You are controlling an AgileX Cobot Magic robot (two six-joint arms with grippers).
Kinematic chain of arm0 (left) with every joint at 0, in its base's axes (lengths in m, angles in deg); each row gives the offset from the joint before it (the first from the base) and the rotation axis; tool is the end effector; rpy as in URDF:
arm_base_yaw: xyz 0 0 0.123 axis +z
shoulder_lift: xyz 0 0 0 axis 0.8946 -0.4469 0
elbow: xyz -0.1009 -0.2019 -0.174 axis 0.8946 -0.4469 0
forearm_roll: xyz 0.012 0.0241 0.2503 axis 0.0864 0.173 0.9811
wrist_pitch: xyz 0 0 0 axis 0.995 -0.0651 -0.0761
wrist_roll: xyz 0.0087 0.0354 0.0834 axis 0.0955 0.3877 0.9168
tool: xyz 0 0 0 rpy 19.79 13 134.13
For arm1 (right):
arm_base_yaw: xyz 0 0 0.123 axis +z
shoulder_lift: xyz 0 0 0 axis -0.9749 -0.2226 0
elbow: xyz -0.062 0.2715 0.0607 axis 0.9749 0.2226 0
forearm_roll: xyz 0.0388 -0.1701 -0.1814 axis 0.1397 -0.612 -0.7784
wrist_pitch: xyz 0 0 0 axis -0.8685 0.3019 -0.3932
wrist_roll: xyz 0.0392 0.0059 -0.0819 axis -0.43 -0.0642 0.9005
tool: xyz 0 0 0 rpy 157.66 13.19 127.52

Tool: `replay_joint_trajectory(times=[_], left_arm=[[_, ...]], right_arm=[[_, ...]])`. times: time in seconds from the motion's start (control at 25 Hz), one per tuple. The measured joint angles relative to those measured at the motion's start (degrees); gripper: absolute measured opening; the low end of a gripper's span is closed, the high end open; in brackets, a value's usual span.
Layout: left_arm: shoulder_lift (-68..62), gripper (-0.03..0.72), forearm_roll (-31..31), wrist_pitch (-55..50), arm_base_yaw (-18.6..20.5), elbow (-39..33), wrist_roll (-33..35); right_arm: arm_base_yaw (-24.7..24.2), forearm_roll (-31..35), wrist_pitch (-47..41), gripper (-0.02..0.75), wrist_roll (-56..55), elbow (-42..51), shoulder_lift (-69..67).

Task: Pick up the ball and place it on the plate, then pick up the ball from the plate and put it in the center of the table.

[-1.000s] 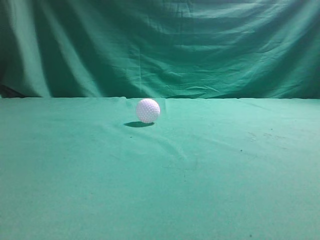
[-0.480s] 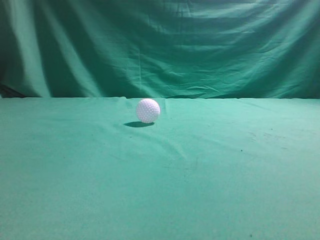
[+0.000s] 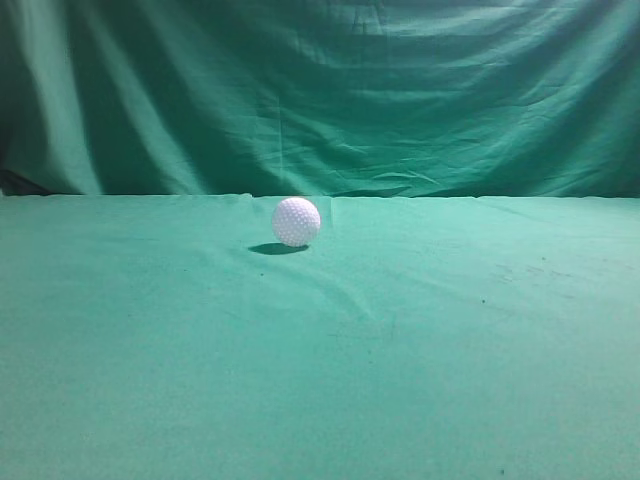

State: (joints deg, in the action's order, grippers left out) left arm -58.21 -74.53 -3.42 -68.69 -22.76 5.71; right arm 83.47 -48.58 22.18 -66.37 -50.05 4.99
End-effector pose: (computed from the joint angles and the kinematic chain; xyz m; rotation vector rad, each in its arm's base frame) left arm 0.0692 -0.0264 0.2166 0.2437 1.7738 -0.2602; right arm 0.0529 0.0001 0.1710 -0.0547 1.8732 0.0213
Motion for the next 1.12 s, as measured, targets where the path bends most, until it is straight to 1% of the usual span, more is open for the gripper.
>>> replay_joint_trajectory(times=[0.08,0.2,0.32,0.68,0.88,0.92,0.96,1.0,1.04,1.08,1.12], left_arm=[[3.0,0.0,0.1,0.1,0.0,0.0,0.0],[8.2,0.0,2.0,0.1,0.0,-0.1,0.1],[12.4,0.0,2.9,0.1,0.0,-1.9,0.1],[13.4,0.0,2.9,-0.8,0.0,-6.8,0.1],[13.4,0.0,2.9,-1.2,0.0,-7.0,-0.4],[13.4,0.0,3.7,-1.2,0.0,-7.0,-1.0],[13.4,0.0,5.1,-1.2,0.0,-7.0,-2.2],[13.4,0.0,8.1,-1.2,0.0,-7.0,-5.0],[13.4,0.0,12.5,-1.4,0.0,-7.0,-8.5],[13.4,0.0,17.0,-1.5,0.0,-7.0,-14.1],[13.4,0.0,23.0,-1.9,0.0,-7.0,-20.4]], right_arm=[[0.0,0.0,0.0,0.07,0.0,0.0,0.0],[0.0,0.0,0.0,0.07,0.0,0.0,0.0],[0.0,0.0,0.0,0.07,0.0,0.0,0.0],[0.0,0.0,-0.1,0.07,0.0,0.0,0.0],[0.0,0.0,-0.1,0.07,0.0,0.0,0.0],[0.0,0.0,-0.1,0.07,0.0,0.0,0.0],[0.0,0.0,-0.1,0.07,0.0,0.0,0.0],[0.0,0.0,-0.1,0.07,0.0,0.0,0.0],[0.0,0.0,-0.1,0.07,0.0,0.0,0.0],[0.0,0.0,-0.1,0.07,0.0,0.0,0.0],[0.0,0.0,-0.1,0.07,0.0,0.0,0.0]])
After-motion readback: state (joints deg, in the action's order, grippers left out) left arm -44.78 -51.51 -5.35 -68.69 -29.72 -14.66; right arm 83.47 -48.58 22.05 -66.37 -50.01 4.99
